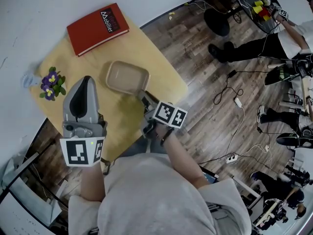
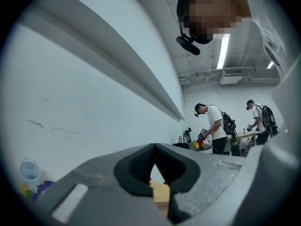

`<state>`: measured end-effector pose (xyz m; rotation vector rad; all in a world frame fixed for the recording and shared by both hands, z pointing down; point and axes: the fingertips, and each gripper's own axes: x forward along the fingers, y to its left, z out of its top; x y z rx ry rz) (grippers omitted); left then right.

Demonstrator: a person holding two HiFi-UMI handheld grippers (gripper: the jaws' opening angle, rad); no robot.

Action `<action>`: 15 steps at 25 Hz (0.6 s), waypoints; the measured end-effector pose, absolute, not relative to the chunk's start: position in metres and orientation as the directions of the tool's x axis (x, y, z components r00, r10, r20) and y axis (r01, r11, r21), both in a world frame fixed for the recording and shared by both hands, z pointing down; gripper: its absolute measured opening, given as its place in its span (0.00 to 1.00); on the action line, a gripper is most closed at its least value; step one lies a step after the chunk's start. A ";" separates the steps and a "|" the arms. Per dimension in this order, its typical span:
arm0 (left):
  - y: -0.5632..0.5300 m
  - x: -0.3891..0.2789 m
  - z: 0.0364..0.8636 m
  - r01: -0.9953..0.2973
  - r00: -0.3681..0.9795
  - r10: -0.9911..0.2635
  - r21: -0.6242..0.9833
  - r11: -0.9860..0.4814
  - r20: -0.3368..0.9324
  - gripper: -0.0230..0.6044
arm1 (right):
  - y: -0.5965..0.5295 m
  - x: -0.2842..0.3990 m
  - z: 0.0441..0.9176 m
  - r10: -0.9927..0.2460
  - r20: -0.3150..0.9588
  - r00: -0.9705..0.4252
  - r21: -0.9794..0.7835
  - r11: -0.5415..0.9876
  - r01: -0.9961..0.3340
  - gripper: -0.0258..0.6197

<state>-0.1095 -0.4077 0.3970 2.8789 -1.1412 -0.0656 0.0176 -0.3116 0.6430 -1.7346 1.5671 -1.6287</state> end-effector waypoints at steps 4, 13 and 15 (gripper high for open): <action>-0.407 -0.110 0.396 -0.682 0.729 -0.684 0.057 -0.729 -0.027 0.04 | -0.313 0.020 0.639 -0.821 0.529 -0.216 -0.774 -0.363 -0.518 0.17; -0.405 -0.115 0.393 -0.686 0.724 -0.689 0.059 -0.725 -0.038 0.04 | -0.319 0.030 0.624 -0.828 0.531 -0.179 -0.726 -0.336 -0.600 0.15; -0.405 -0.116 0.391 -0.687 0.723 -0.689 0.059 -0.725 -0.043 0.04 | -0.320 0.032 0.621 -0.827 0.537 -0.167 -0.706 -0.332 -0.625 0.15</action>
